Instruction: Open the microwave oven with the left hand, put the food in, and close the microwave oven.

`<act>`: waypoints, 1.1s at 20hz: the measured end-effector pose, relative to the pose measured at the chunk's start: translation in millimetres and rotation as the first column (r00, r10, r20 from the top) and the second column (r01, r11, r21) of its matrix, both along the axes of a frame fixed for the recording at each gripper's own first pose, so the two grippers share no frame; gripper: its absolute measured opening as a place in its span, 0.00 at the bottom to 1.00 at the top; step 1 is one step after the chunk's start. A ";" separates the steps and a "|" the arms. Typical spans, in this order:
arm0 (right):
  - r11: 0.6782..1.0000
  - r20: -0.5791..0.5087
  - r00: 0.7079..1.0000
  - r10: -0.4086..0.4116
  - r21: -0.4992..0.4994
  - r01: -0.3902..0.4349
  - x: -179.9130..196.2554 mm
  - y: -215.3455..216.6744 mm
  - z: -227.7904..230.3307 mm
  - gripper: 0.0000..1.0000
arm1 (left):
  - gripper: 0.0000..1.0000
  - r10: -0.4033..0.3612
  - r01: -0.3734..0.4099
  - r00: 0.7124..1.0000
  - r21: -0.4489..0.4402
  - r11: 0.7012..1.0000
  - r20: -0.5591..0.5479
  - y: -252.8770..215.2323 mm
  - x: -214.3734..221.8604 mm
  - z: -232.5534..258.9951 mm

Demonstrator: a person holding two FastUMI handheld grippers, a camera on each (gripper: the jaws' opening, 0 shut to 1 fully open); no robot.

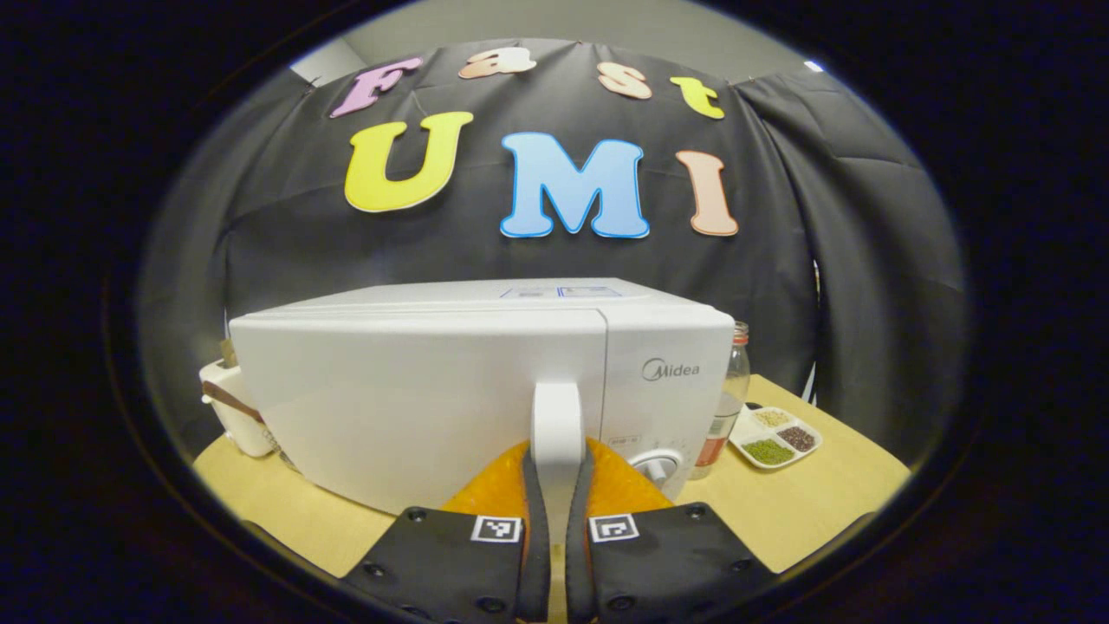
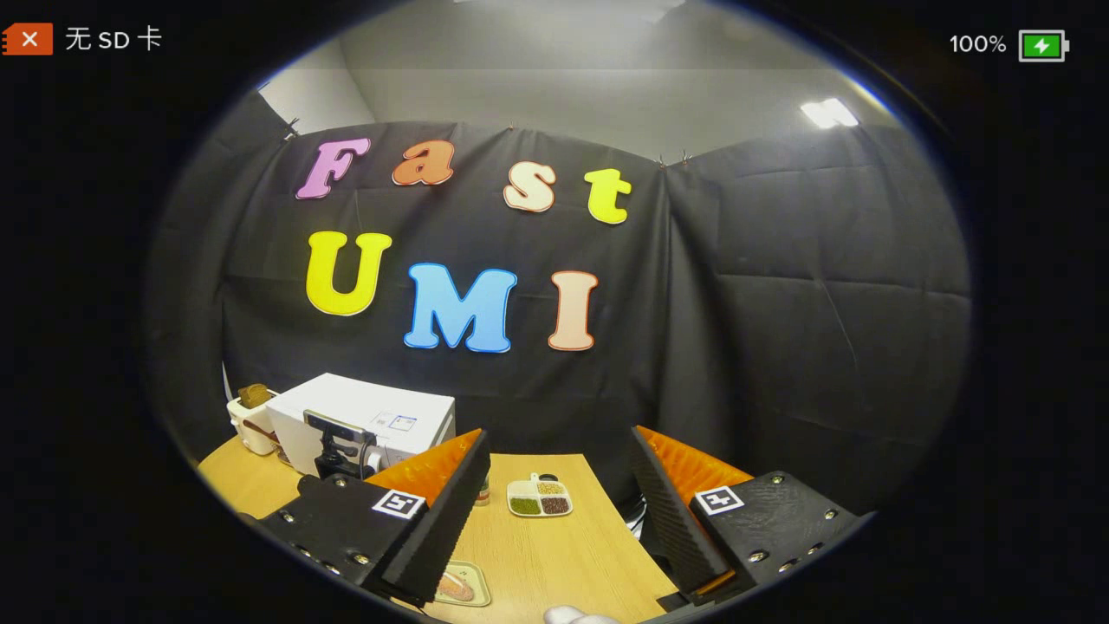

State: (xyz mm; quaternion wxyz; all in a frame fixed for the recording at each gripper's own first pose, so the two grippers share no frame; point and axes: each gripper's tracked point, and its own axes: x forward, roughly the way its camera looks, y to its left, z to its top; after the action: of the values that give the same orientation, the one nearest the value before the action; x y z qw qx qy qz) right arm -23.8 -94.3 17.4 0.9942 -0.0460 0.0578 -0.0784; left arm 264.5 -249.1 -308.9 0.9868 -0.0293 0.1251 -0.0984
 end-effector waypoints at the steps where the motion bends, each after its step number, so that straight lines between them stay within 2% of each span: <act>1: 1.000 -0.003 1.000 -0.001 0.004 0.001 0.3 0.1 -0.4 0.97 | 0.12 -0.006 0.006 1.000 0.003 1.000 -0.001 0.1 -1.2 1.5; 4: 1.000 -0.004 1.000 0.003 0.007 -0.003 0.3 1.1 -0.4 0.97 | 0.08 -0.021 0.021 1.000 -0.002 1.000 -0.009 1.1 -1.3 0.5; 6: 1.000 -0.001 1.000 0.010 0.000 -0.010 0.6 2.5 1.9 0.97 | 0.08 -0.022 0.022 0.999 -0.005 1.000 -0.048 5.4 -21.2 -8.1; 7: 1.000 -0.001 1.000 0.010 -0.006 -0.010 0.9 1.7 2.6 0.97 | 0.08 -0.020 0.020 1.000 -0.002 1.000 0.013 8.1 -26.2 0.4; 8: 1.000 0.003 1.000 0.014 -0.006 -0.014 1.3 1.8 3.5 0.97 | 0.08 -0.024 0.024 0.999 0.020 1.000 0.028 11.6 -34.8 5.0; 11: 0.999 0.009 0.999 0.035 0.000 -0.035 0.2 8.5 5.6 0.97 | 0.08 -0.033 0.033 0.999 -0.005 0.999 0.002 19.5 -52.6 -2.3; 16: 0.996 0.016 0.995 0.094 0.008 -0.094 -4.9 24.9 8.3 0.98 | 0.08 -0.042 0.042 0.999 0.016 0.999 0.019 42.0 -92.6 1.8; 20: 0.992 0.022 0.992 0.123 0.011 -0.124 -10.8 32.9 10.7 0.98 | 0.19 -0.047 0.047 0.999 0.030 0.998 0.015 62.9 -119.4 2.3; 21: 0.991 0.023 0.991 0.132 0.009 -0.132 -12.4 34.2 11.6 0.98 | 0.27 -0.013 0.012 1.000 0.052 0.999 0.019 76.8 -123.7 1.8; 22: 0.990 0.025 0.990 0.138 0.001 -0.138 -12.4 35.4 13.2 0.98 | 0.31 0.017 -0.019 1.000 0.078 0.997 0.022 92.6 -127.1 2.1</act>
State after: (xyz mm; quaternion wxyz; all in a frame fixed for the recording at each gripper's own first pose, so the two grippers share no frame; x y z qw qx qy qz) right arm -36.3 -58.9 30.6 0.9979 -0.0474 0.0422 -0.0098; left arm 137.5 -156.5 -306.7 0.9893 0.0095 0.1182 -0.0848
